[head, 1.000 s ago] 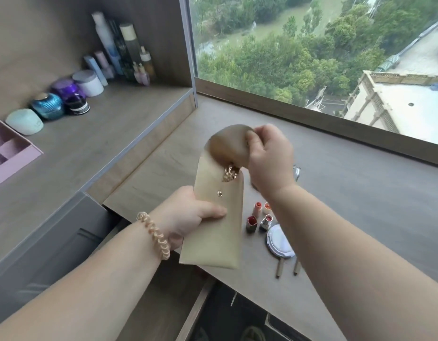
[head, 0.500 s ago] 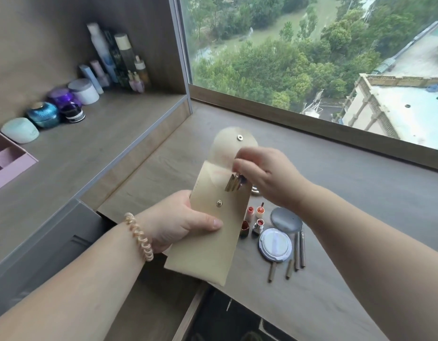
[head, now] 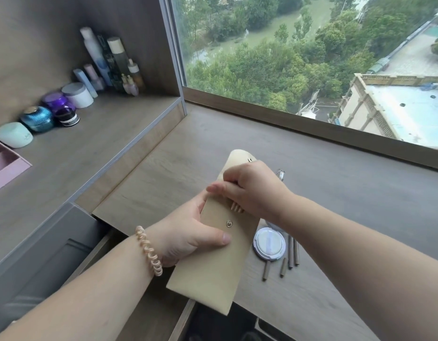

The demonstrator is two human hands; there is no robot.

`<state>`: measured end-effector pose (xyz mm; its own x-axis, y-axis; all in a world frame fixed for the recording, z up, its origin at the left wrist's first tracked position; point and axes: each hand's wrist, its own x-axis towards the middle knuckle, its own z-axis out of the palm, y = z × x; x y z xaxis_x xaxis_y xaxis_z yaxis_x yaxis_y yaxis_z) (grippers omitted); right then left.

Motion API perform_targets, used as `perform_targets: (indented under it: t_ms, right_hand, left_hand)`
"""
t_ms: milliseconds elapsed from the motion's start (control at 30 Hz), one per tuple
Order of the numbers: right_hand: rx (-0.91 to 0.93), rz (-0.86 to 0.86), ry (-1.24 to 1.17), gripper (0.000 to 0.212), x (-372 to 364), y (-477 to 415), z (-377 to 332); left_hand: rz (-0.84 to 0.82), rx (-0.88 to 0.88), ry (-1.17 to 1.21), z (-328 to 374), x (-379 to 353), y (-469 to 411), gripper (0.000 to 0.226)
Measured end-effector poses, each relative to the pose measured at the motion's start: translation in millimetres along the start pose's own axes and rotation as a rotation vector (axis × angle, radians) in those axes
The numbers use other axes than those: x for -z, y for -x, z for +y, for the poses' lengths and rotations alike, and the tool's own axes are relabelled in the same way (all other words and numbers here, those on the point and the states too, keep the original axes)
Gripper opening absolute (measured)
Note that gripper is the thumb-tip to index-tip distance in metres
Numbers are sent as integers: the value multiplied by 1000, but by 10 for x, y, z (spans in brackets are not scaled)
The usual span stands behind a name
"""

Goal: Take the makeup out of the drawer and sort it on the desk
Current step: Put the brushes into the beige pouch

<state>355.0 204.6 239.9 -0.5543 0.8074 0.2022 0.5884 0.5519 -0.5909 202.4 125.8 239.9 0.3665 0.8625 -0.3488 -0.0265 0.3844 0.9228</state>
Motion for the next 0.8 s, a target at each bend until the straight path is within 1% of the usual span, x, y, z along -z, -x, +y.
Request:
perform_targets:
  t_ms: [100, 167, 233, 367, 433, 467, 500, 533, 567, 600, 633, 667, 700, 733, 800]
  right_hand:
    - [-63, 103, -86, 57, 86, -69, 0]
    - [-76, 134, -103, 58, 186, -132, 31]
    - [-98, 118, -108, 58, 287, -191, 97]
    - [-99, 15, -88, 56, 357, -216, 167]
    - [-112, 19, -111, 53, 346, -198, 186]
    - [-134, 71, -159, 51, 339, -183, 208]
    - [-171, 172, -236, 50, 331, -169, 259]
    - [-225, 314, -343, 47, 325, -146, 312]
    - [-294, 470, -441, 45, 318, -117, 374]
    - [-374, 588, -515, 44, 312, -79, 425]
    - [-466, 634, -573, 43, 295, -32, 450]
    - [-559, 607, -637, 44, 266, 26, 456]
    - [-634, 535, -714, 45, 224, 88, 448]
    - [-678, 450, -803, 44, 183, 150, 422]
    - [-694, 290, -947, 34, 99, 262, 347]
  left_hand:
    - [-46, -15, 0, 2, -30, 19, 79]
    - [-68, -25, 2, -9, -36, 34, 82]
    - [-83, -19, 18, -30, -34, 55, 78]
    - [-76, 34, 129, -92, -49, 83, 66]
    - [-57, 48, 181, -125, -59, 81, 59]
    - [-45, 54, 205, -140, -59, 80, 57]
    - [-33, 60, 228, -152, -54, 79, 55]
    - [-23, 63, 251, -159, -50, 81, 52]
    - [-14, 64, 271, -166, -43, 87, 49]
    - [-6, 63, 287, -166, -37, 91, 46]
    - [5, 63, 298, -168, -27, 96, 43]
    - [15, 63, 304, -165, -24, 102, 41]
    - [27, 62, 307, -162, -28, 102, 38]
    - [42, 57, 309, -161, -37, 100, 35]
    - [109, 52, 309, -166, -60, 77, 31]
